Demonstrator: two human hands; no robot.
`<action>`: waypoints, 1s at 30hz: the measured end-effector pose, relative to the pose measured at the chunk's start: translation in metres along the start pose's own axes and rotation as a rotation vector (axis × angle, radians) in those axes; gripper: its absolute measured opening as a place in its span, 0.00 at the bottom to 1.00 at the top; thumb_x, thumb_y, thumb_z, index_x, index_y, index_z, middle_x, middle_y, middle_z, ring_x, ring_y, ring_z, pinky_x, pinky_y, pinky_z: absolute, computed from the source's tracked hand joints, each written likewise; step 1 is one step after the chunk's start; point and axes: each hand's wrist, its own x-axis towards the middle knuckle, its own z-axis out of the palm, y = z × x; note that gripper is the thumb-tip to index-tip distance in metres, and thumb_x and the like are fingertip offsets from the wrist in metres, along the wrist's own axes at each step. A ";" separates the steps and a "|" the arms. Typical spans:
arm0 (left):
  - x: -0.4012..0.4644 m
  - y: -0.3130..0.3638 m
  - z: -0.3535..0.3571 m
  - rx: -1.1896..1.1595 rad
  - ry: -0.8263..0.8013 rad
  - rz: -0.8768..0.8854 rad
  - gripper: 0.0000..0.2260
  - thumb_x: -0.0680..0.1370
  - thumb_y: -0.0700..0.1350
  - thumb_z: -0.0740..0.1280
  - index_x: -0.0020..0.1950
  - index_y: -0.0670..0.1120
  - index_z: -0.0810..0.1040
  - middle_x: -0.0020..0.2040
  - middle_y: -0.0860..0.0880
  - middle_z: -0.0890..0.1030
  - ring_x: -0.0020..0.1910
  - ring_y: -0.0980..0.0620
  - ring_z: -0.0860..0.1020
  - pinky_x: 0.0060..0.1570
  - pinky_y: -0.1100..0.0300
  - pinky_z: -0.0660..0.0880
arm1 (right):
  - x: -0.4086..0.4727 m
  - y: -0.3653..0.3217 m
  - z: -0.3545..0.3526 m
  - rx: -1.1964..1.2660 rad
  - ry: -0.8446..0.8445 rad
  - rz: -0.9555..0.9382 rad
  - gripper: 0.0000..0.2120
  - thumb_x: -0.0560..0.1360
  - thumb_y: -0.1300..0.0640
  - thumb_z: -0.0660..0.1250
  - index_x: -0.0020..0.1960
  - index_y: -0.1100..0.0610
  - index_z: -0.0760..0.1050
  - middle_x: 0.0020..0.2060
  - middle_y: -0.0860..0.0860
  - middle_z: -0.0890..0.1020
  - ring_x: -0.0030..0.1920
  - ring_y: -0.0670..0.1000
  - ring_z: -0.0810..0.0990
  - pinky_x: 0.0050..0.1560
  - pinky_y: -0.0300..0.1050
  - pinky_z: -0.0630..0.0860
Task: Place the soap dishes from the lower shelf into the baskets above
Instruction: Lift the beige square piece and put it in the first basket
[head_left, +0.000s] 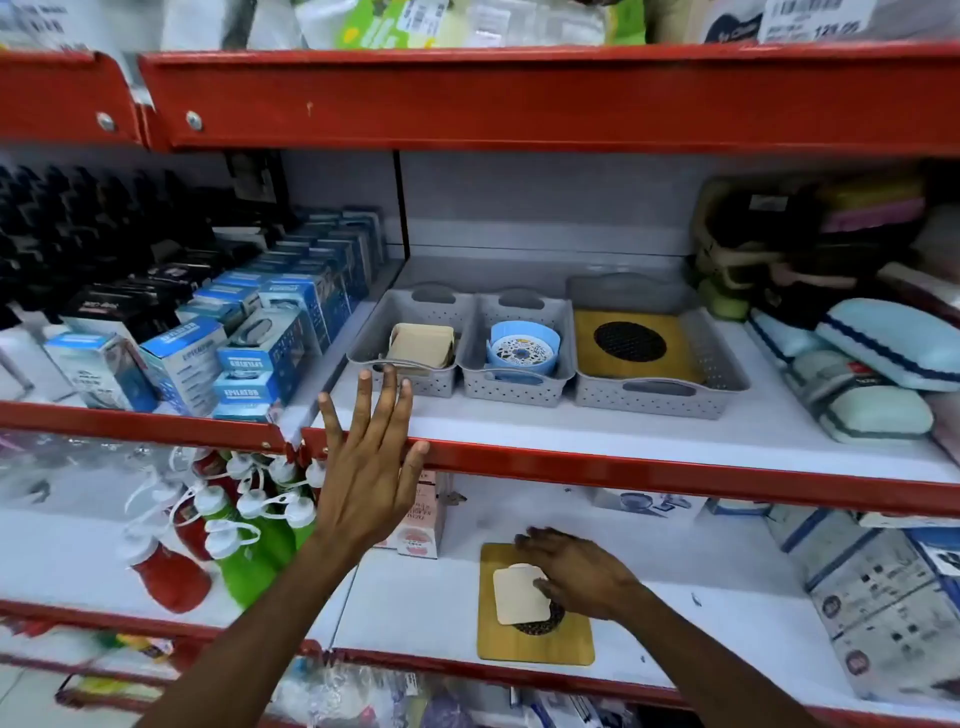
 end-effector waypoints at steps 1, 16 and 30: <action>0.001 0.001 -0.001 -0.002 0.005 -0.014 0.29 0.82 0.56 0.50 0.81 0.45 0.52 0.82 0.45 0.53 0.82 0.46 0.44 0.77 0.33 0.41 | 0.003 0.000 0.009 0.076 -0.092 0.103 0.31 0.80 0.49 0.65 0.79 0.52 0.58 0.79 0.50 0.61 0.79 0.52 0.58 0.78 0.51 0.59; 0.003 -0.001 0.006 -0.059 0.043 -0.016 0.28 0.81 0.55 0.51 0.80 0.46 0.55 0.81 0.47 0.57 0.82 0.48 0.46 0.77 0.32 0.40 | 0.024 0.006 0.046 0.110 -0.288 0.264 0.51 0.66 0.41 0.78 0.78 0.59 0.55 0.78 0.57 0.61 0.77 0.59 0.60 0.75 0.53 0.62; 0.000 0.000 0.004 -0.071 0.038 -0.015 0.28 0.81 0.56 0.51 0.79 0.46 0.58 0.81 0.47 0.59 0.82 0.48 0.50 0.80 0.38 0.42 | -0.028 -0.066 -0.094 0.104 0.702 -0.072 0.37 0.65 0.46 0.74 0.68 0.61 0.68 0.62 0.55 0.74 0.61 0.54 0.74 0.62 0.42 0.74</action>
